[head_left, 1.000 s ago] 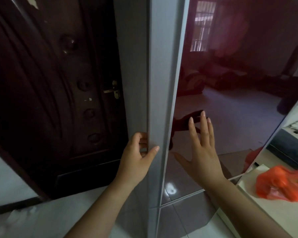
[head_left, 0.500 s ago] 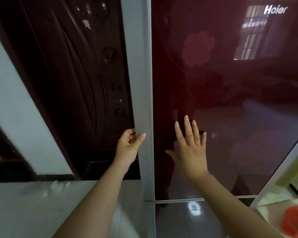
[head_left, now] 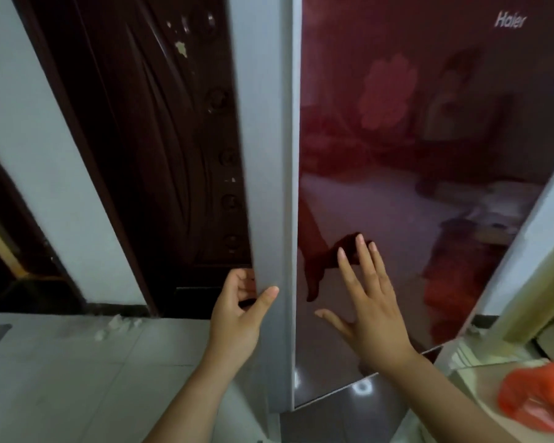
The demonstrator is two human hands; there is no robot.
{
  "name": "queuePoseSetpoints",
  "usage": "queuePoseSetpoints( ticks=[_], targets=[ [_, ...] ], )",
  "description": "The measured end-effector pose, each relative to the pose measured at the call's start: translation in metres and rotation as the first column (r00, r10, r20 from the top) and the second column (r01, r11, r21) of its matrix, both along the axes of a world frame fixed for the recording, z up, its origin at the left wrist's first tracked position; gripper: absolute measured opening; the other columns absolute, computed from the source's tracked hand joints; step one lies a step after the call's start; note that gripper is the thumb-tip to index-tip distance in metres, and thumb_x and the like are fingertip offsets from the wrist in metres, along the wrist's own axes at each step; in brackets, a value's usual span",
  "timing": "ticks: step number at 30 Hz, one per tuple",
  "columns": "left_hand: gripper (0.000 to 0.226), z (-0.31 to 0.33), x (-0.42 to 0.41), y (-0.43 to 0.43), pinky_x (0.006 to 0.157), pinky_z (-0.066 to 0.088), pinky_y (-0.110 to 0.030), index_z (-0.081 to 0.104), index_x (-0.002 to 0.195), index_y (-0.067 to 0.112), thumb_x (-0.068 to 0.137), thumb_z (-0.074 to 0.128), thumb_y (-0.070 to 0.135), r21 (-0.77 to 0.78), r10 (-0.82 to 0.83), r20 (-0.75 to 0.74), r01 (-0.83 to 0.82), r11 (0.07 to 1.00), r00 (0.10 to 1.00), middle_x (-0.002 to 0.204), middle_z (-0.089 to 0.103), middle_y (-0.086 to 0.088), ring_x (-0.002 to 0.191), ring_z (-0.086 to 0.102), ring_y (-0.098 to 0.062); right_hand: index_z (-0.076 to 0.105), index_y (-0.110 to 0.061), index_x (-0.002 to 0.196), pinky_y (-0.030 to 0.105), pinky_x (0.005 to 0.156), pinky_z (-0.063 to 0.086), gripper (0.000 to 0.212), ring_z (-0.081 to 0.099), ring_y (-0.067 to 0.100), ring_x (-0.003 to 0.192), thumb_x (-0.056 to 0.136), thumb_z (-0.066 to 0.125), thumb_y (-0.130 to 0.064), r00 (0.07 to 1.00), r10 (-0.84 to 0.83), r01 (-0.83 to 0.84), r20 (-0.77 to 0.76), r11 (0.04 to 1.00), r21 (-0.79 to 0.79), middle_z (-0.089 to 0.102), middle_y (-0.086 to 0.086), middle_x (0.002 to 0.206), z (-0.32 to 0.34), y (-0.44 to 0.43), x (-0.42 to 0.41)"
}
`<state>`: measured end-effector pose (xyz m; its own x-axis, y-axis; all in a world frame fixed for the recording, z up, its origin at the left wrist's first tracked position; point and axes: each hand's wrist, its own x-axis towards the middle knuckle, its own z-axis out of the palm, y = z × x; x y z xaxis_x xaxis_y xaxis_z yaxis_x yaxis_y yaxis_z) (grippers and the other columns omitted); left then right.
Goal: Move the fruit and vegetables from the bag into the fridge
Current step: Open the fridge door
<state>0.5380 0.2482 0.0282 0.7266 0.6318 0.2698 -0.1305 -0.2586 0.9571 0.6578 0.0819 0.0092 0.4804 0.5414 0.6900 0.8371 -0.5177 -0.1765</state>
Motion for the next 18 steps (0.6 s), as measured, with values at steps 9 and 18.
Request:
queuePoseSetpoints(
  ticks=[9, 18],
  targets=[
    [0.022, 0.003, -0.067, -0.091, 0.069, 0.044, -0.006, 0.051, 0.098, 0.016, 0.083, 0.066, 0.012, -0.004, -0.097, 0.077, 0.098, 0.995, 0.992, 0.096, 0.061, 0.006, 0.086, 0.059, 0.01, 0.002, -0.04, 0.144, 0.024, 0.096, 0.038, 0.09, 0.018, 0.0, 0.136, 0.074, 0.052, -0.064, 0.953, -0.005, -0.007, -0.302, 0.999, -0.039, -0.014, -0.018, 0.155, 0.014, -0.075, -0.093],
    [0.028, 0.0, -0.124, -0.163, 0.083, 0.04, -0.004, 0.031, 0.106, 0.06, 0.085, 0.048, 0.052, 0.163, -0.55, -0.168, 0.573, 0.803, 0.818, 0.114, 0.039, 0.033, 0.108, 0.042, 0.019, 0.006, -0.041, 0.145, 0.015, 0.105, 0.02, 0.09, 0.011, -0.011, 0.129, 0.074, 0.058, -0.061, 0.855, -0.191, 0.119, -0.483, 0.977, -0.176, -0.001, -0.029, 0.146, 0.005, -0.168, -0.18]
  ],
)
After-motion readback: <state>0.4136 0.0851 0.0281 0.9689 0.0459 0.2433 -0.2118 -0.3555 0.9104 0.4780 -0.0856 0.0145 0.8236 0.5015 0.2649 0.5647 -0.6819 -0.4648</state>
